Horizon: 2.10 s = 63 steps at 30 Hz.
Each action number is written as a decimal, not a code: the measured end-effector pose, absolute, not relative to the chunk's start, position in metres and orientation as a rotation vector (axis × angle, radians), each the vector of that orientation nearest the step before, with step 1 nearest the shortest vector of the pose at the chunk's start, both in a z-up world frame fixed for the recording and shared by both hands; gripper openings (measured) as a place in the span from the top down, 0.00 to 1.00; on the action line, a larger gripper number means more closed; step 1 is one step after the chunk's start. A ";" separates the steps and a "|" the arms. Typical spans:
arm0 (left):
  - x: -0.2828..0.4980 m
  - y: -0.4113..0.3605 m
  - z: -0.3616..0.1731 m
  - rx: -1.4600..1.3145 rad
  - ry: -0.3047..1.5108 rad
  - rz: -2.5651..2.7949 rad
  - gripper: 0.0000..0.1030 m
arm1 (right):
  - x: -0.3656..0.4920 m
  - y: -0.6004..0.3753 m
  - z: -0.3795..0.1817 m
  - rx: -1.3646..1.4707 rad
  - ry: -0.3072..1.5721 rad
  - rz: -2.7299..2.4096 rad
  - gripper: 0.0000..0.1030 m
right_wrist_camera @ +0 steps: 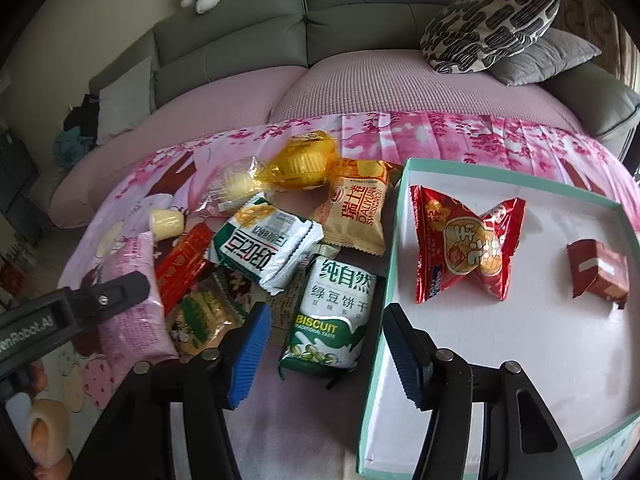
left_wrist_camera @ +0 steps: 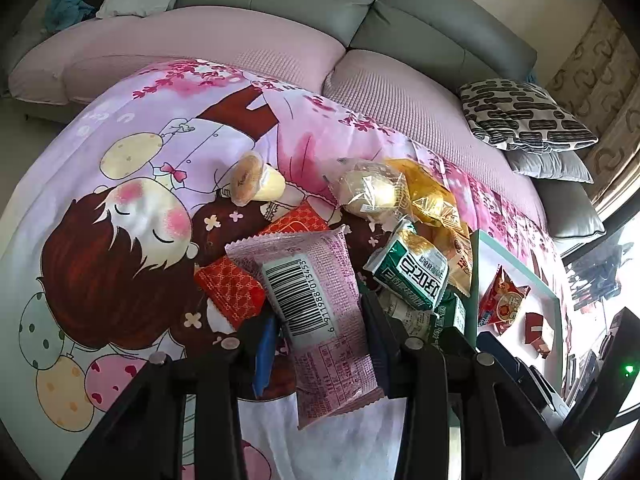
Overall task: Organize snacks
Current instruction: 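Grasp the green biscuit pack with the right tool while the left tool holds the pink bag, then lift the green pack with the right tool while the left tool lifts the pink bag toward the tray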
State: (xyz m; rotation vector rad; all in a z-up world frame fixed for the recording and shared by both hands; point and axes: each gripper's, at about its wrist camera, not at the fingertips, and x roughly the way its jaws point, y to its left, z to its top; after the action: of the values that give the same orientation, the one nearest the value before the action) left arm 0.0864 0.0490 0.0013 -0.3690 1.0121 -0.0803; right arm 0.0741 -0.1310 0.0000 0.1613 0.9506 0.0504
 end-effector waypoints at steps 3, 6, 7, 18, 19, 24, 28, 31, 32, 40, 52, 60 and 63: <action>0.086 0.049 0.001 -0.373 1.012 -0.086 0.59 | 0.076 -0.133 0.000 0.155 0.949 0.036 0.47; 0.086 0.050 0.002 -0.375 1.010 -0.091 0.59 | 0.076 -0.132 0.002 0.137 0.938 0.029 0.49; 0.086 0.050 0.001 -0.375 1.010 -0.090 0.59 | 0.077 -0.131 0.003 0.126 0.932 0.029 0.49; 0.087 0.049 0.000 -0.371 1.015 -0.096 0.59 | 0.085 -0.120 -0.003 0.101 0.945 0.059 0.55; 0.087 0.049 0.000 -0.371 1.016 -0.095 0.59 | 0.087 -0.119 -0.003 0.100 0.944 0.059 0.55; 0.088 0.048 0.000 -0.369 1.017 -0.096 0.59 | 0.096 -0.120 -0.007 0.084 0.934 0.044 0.55; 0.088 0.048 0.000 -0.368 1.018 -0.101 0.59 | 0.103 -0.123 -0.011 0.086 0.938 0.039 0.55; 0.088 0.047 -0.001 -0.366 1.022 -0.101 0.59 | 0.104 -0.121 -0.012 0.069 0.940 0.042 0.55; 0.088 0.046 -0.001 -0.365 1.023 -0.101 0.59 | 0.103 -0.120 -0.012 0.066 0.943 0.044 0.55; 0.089 0.044 -0.004 -0.355 1.032 -0.099 0.59 | 0.096 -0.117 -0.014 0.129 0.982 0.115 0.55; 0.087 0.037 -0.009 -0.330 1.051 -0.099 0.59 | 0.074 -0.109 -0.017 0.086 1.058 0.126 0.58; 0.087 0.034 -0.012 -0.332 1.062 -0.107 0.59 | 0.071 -0.114 -0.018 0.072 1.066 0.092 0.75; 0.087 0.034 -0.012 -0.331 1.061 -0.107 0.59 | 0.071 -0.115 -0.015 0.078 1.056 0.094 0.75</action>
State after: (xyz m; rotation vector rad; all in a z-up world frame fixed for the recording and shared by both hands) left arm 0.0870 0.0343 -0.0121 -0.3314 1.0606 -0.1073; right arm 0.0706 -0.1149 -0.0146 0.0783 1.0557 0.0935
